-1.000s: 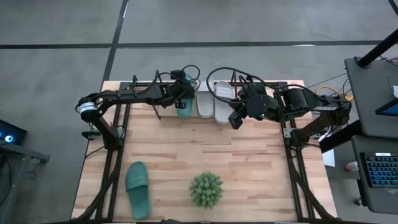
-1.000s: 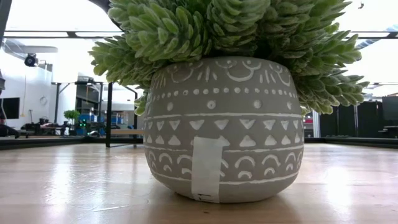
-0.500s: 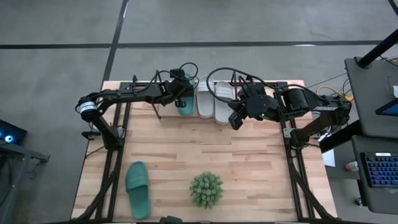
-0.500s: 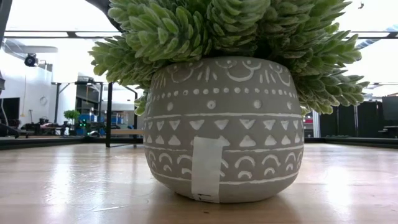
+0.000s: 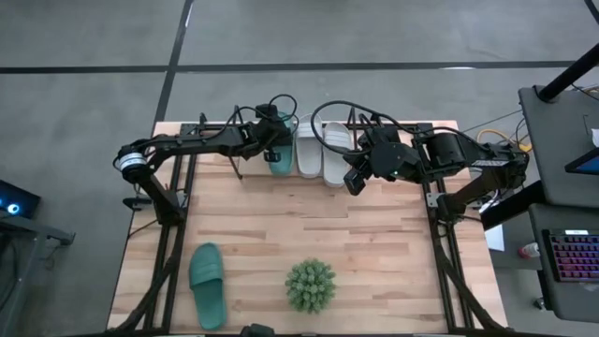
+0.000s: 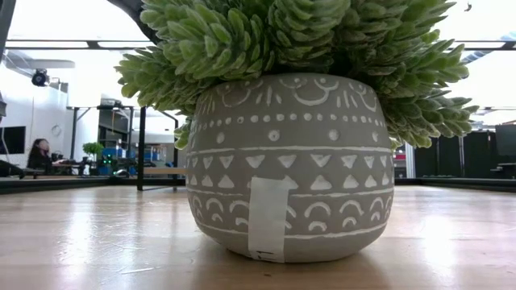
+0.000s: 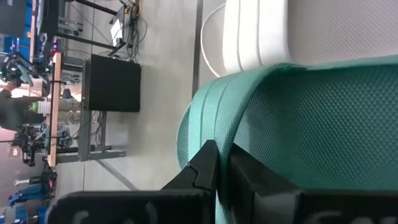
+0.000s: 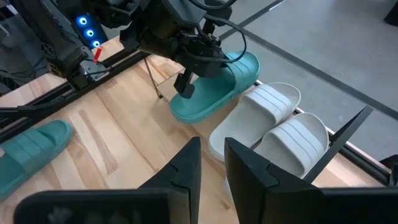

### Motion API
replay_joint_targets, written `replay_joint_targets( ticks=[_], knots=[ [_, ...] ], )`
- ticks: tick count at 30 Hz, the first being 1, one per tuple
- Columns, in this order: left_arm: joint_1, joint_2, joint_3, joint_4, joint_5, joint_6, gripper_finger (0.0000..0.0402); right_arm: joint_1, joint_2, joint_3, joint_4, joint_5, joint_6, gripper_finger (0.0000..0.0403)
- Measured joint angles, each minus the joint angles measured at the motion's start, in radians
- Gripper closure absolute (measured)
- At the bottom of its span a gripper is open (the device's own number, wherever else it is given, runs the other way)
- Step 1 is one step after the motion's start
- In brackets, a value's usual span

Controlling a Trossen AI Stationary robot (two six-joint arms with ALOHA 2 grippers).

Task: Pick and place slides into the shelf
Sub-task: Put the right green slipper on the shelf

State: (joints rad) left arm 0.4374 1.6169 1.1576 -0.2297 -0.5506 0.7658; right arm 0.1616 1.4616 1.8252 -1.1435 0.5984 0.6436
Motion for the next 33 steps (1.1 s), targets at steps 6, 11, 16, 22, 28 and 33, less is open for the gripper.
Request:
replay_joint_targets(
  ticks=[6,11,16,22,28,33],
  knots=[
    [0.001,0.000,-0.002,0.005,0.001,-0.001,0.0402,0.000,0.000,0.000,0.000,-0.003,0.004,0.0339],
    [0.001,0.032,-0.002,0.002,0.014,-0.002,0.0402,0.000,0.000,0.000,0.000,-0.003,0.004,0.0339],
    [-0.001,0.066,0.000,0.007,0.008,-0.002,0.0401,0.000,0.000,0.000,0.002,-0.012,0.012,0.0339],
    [-0.001,0.071,0.001,0.001,0.012,-0.001,0.0402,0.004,0.000,0.000,0.002,-0.029,0.019,0.0339],
    [0.001,0.070,0.004,0.013,-0.001,0.000,0.0402,0.005,0.000,0.000,0.002,-0.029,0.019,0.0339],
    [-0.001,0.071,0.007,0.052,0.002,0.000,0.0402,0.005,0.000,0.000,0.002,-0.028,0.022,0.0339]
  ],
)
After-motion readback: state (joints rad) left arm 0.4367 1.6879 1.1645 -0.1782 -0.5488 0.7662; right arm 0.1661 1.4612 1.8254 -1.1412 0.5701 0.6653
